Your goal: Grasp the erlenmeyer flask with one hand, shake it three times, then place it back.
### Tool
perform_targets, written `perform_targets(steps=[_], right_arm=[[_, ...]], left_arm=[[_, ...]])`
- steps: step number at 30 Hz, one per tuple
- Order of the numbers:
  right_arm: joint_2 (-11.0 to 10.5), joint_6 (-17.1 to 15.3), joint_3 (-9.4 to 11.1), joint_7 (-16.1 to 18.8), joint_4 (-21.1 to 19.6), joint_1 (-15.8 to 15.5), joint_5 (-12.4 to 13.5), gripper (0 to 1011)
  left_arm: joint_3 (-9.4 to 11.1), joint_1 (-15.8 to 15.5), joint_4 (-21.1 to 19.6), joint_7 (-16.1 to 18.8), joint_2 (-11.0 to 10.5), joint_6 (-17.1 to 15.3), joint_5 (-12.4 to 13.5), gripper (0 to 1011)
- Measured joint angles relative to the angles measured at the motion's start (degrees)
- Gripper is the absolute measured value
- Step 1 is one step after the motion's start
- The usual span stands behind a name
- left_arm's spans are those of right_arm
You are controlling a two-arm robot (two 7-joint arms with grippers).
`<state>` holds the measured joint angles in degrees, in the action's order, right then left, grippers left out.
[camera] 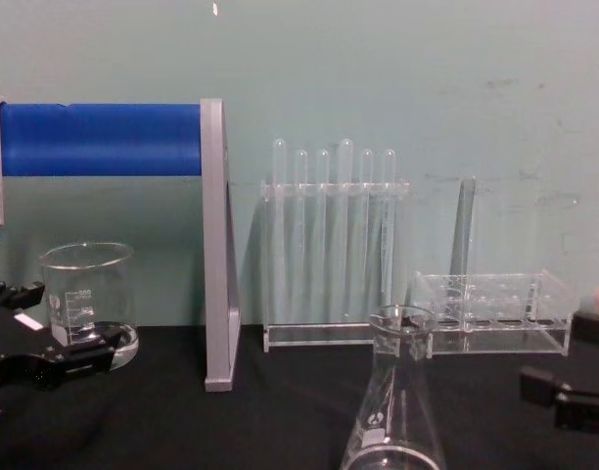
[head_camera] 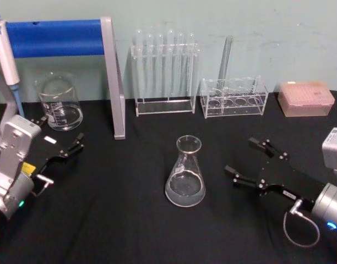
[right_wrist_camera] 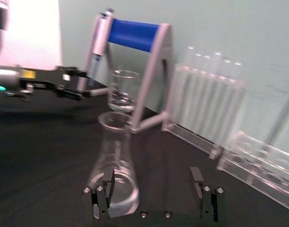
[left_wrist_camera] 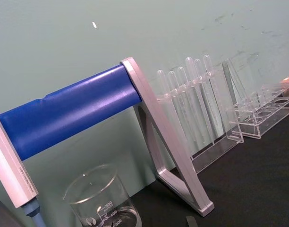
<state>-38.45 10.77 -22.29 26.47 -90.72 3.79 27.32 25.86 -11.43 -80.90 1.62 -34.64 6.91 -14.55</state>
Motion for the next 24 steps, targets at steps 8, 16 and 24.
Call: perform_targets(steps=[8, 16, 24], right_arm=[[1.5, -0.5, -1.0, 5.8, 1.0, 1.6, 2.1, 1000], [4.1, -3.0, -1.8, 9.9, 3.6, 4.4, 3.6, 1000], [6.3, -3.7, -3.2, 11.7, 6.4, 7.4, 3.1, 1000]], left_arm=[[0.0, 0.0, 0.0, 0.0, 0.0, 0.0, 0.0, 1001], [0.0, 0.0, 0.0, 0.0, 0.0, 0.0, 0.0, 1001], [0.0, 0.0, 0.0, 0.0, 0.0, 0.0, 0.0, 1001]])
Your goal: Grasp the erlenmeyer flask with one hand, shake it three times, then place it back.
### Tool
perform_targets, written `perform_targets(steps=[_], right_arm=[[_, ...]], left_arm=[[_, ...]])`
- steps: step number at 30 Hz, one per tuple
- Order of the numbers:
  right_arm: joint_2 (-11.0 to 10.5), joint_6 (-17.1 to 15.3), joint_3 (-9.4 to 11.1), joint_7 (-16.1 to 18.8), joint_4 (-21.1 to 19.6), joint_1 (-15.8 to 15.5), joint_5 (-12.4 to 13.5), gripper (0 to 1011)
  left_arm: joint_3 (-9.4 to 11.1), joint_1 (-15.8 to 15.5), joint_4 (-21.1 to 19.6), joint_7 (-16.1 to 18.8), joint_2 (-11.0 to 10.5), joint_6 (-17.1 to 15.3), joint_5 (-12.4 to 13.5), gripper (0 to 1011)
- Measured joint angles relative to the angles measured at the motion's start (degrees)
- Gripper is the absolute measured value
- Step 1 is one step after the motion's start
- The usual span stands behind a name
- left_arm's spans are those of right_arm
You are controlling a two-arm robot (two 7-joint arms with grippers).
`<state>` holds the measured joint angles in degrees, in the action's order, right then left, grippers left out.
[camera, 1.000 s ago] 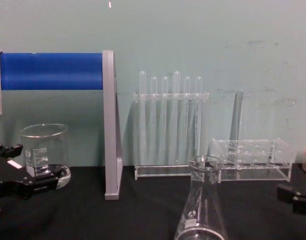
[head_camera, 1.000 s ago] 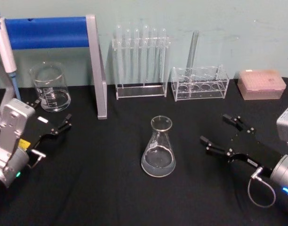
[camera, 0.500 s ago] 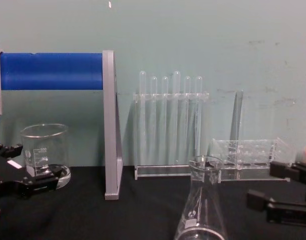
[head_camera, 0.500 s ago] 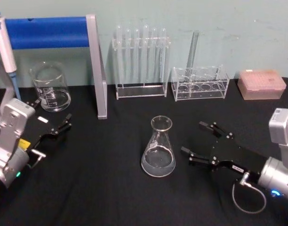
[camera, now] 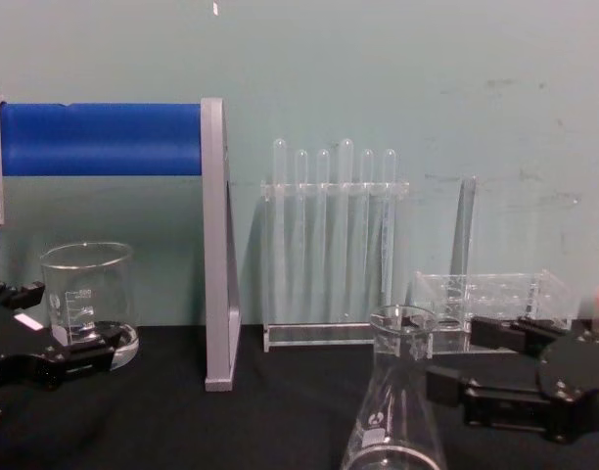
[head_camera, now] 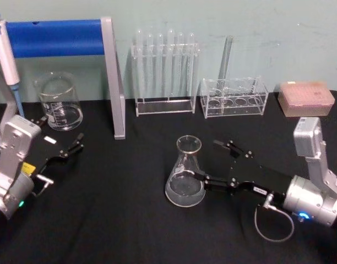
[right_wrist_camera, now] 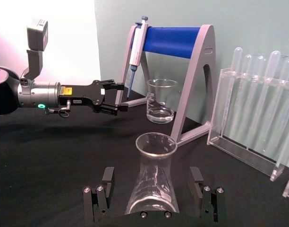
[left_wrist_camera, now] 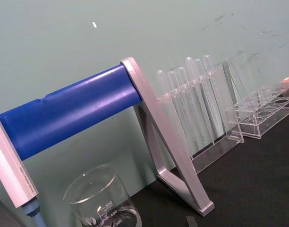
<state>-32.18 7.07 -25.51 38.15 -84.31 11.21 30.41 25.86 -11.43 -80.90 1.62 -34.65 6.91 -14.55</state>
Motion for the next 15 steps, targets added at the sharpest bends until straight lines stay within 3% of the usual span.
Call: perform_targets(steps=[15], right_arm=[[3.7, -0.5, -2.8, 1.3, 5.7, 5.4, -2.0, 1000]], left_arm=[[0.0, 0.0, 0.0, 0.0, 0.0, 0.0, 0.0, 1001]])
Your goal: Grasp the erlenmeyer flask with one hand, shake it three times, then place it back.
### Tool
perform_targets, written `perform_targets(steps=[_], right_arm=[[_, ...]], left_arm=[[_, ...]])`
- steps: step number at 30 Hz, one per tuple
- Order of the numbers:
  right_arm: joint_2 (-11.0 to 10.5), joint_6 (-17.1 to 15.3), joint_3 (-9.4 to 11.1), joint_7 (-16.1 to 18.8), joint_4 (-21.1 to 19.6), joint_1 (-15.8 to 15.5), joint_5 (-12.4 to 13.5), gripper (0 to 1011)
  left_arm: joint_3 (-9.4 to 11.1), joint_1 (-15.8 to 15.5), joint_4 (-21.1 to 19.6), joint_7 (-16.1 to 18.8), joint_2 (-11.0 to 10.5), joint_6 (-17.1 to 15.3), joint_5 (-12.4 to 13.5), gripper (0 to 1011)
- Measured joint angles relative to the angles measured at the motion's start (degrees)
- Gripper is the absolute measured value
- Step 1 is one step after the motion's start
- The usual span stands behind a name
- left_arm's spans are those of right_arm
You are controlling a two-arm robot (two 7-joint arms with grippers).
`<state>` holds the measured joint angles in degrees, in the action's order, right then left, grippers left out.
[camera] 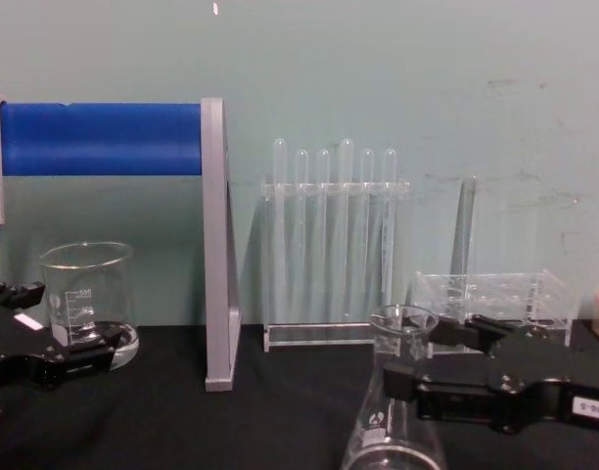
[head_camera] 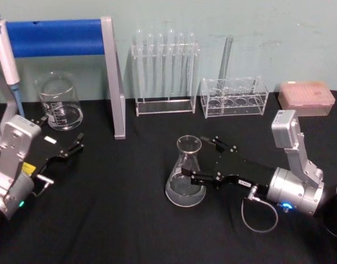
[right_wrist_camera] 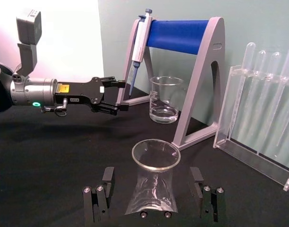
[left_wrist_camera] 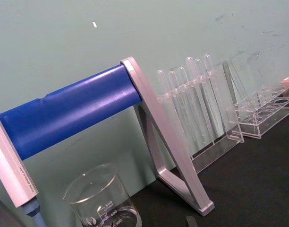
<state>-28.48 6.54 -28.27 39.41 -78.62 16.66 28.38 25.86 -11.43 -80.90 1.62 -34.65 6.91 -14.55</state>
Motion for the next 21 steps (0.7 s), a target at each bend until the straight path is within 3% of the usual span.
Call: perform_targets(steps=[21], right_arm=[[1.8, -0.3, -1.4, 0.6, 3.1, 2.6, -0.6, 1000]], left_arm=[[0.0, 0.0, 0.0, 0.0, 0.0, 0.0, 0.0, 1001]])
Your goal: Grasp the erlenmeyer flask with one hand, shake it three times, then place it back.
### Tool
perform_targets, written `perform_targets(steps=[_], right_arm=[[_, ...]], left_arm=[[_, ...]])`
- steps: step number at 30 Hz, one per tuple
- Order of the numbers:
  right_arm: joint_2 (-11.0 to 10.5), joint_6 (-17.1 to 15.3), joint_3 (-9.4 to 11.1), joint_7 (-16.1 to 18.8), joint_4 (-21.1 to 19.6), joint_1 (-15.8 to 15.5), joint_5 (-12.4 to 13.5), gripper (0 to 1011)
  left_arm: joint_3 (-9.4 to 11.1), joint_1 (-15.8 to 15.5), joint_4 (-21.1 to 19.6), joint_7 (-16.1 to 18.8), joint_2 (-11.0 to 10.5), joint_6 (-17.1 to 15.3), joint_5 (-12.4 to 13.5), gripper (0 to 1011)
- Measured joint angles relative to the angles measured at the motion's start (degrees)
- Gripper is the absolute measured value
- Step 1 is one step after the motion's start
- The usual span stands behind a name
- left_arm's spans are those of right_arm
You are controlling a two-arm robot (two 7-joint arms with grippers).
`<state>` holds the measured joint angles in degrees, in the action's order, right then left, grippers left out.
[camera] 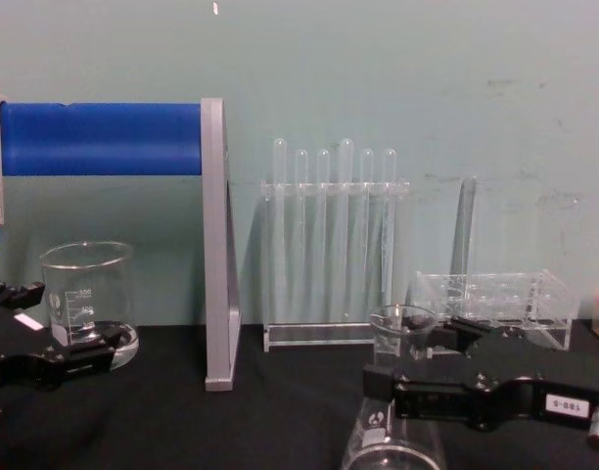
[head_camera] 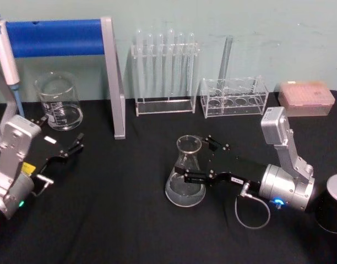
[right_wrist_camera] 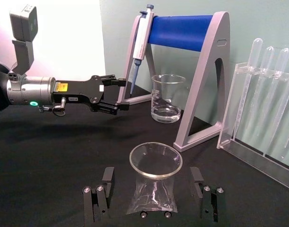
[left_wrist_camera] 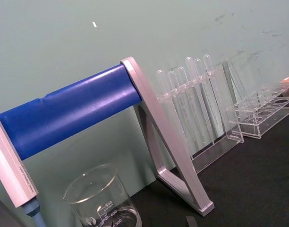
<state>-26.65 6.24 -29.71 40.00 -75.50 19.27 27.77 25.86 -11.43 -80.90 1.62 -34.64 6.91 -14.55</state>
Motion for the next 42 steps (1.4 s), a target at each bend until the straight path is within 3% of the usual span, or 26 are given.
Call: perform_targets(steps=[42], right_arm=[[0.1, 0.1, -0.1, -0.3, -0.1, -0.1, -0.1, 1000]], left_arm=[[0.0, 0.0, 0.0, 0.0, 0.0, 0.0, 0.0, 1001]])
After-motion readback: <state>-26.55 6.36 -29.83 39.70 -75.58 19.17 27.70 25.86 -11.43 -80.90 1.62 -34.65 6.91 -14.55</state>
